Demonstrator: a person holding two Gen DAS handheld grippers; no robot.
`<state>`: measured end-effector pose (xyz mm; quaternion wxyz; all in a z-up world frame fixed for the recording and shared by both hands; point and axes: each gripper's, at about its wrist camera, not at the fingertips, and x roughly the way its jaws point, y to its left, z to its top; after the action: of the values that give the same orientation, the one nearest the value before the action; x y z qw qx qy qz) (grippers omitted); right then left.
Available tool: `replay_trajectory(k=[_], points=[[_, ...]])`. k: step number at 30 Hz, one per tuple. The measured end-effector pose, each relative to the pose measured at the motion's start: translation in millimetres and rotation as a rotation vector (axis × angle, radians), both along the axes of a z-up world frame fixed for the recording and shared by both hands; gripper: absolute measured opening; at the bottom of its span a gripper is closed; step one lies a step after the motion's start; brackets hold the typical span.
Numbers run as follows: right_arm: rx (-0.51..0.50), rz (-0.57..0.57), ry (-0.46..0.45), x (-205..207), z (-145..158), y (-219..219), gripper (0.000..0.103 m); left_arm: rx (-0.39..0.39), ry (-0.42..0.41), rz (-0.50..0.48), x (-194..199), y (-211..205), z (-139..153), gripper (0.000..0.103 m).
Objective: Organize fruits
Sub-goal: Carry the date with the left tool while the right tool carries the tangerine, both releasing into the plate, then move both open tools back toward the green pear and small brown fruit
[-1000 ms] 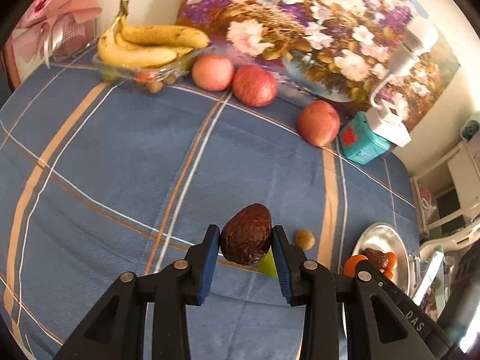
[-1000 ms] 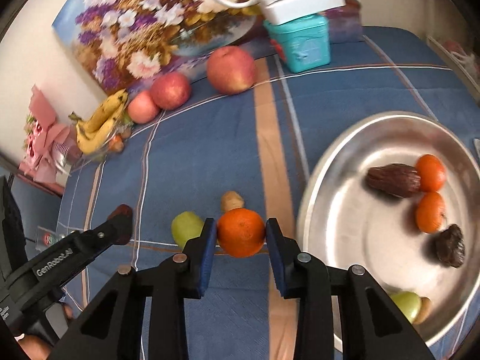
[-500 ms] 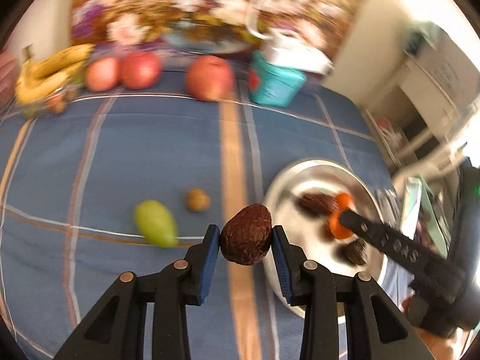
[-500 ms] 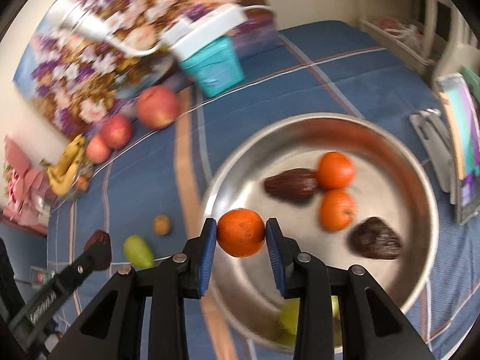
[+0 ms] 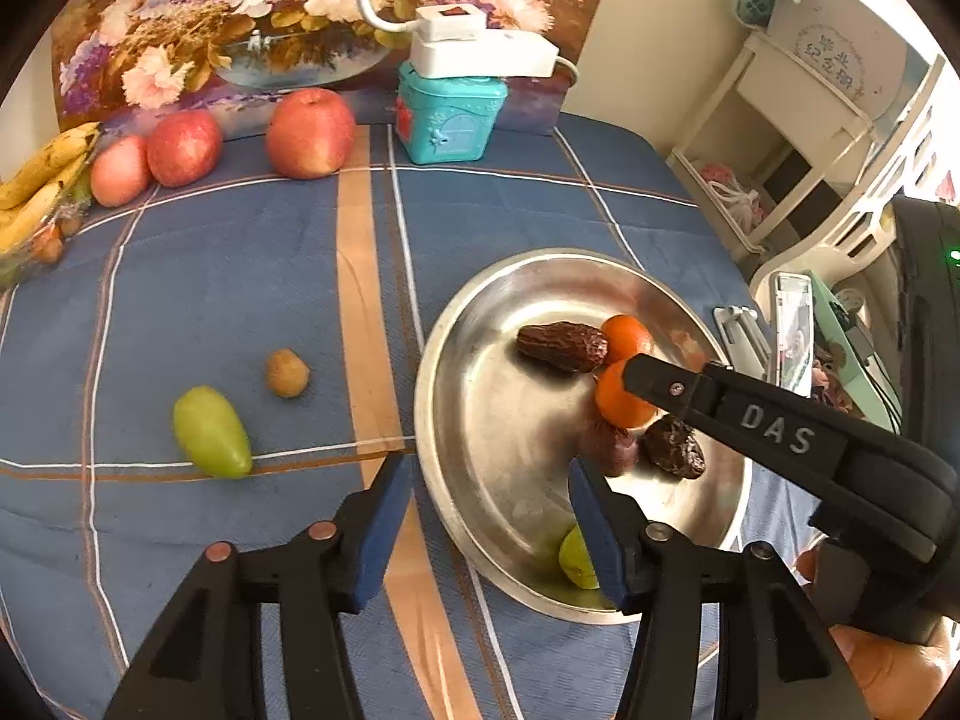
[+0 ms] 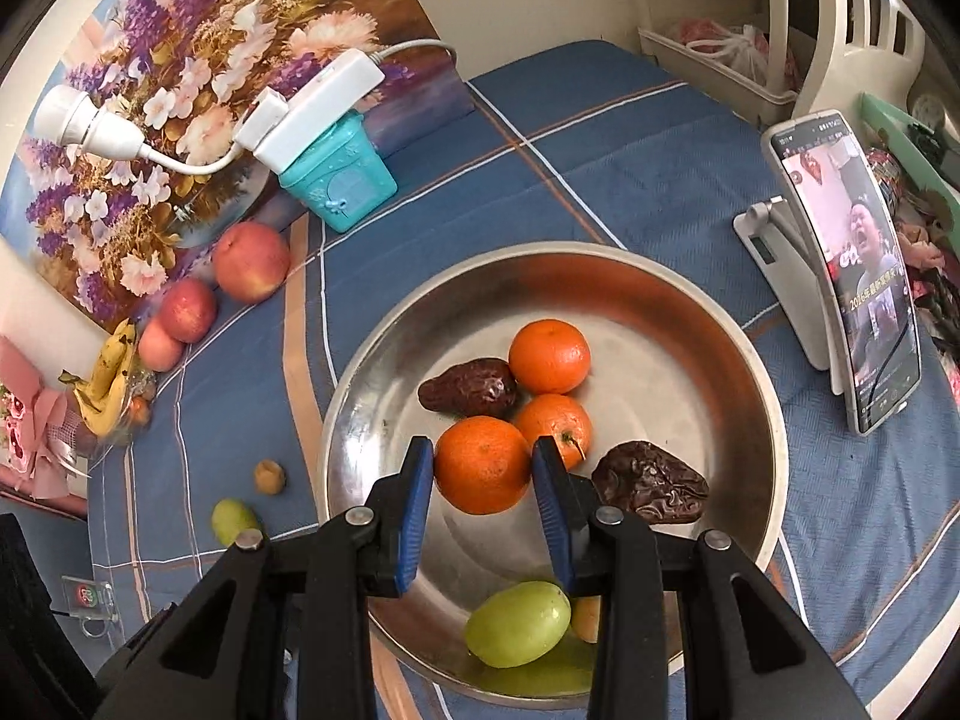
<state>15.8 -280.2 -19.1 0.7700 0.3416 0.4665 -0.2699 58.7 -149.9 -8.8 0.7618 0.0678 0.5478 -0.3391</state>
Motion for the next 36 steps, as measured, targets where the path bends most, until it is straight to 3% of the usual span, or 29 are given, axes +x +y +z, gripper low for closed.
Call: replay_trajectory(k=[4,10,14,16,19,26,28,31,36], points=[[-0.005,0.005,0.003,-0.6,0.5,0.4,0.037,0.018,0.016,0.039,7.4,8.1,-4.0,0.059],[-0.014,0.029,0.019,4.0,0.6,3.3,0.038,0.046,0.038,0.134,24.2,28.7,-9.8,0.071],[-0.028,0.049,0.038,7.5,-0.8,8.0,0.05,0.062,0.044,0.211,38.7,48.3,-12.0,0.078],[-0.035,0.065,0.047,9.9,-1.2,11.9,0.052,0.058,0.055,0.24,44.5,57.9,-12.8,0.082],[-0.051,0.098,0.063,15.2,-3.0,21.5,0.052,0.038,0.075,0.307,56.3,79.0,-14.0,0.087],[-0.092,0.196,0.089,32.7,-3.8,49.3,0.052,0.037,0.068,0.459,76.0,127.7,-13.1,0.087],[-0.109,0.22,0.097,36.9,-3.1,56.7,0.052,0.036,0.067,0.486,78.7,137.4,-12.6,0.089],[-0.128,0.263,0.106,43.8,-3.4,67.9,0.052,0.024,0.074,0.525,82.4,148.7,-13.8,0.102],[-0.152,0.304,0.126,49.9,-4.5,80.1,0.052,0.024,0.067,0.551,83.2,155.9,-12.9,0.103]])
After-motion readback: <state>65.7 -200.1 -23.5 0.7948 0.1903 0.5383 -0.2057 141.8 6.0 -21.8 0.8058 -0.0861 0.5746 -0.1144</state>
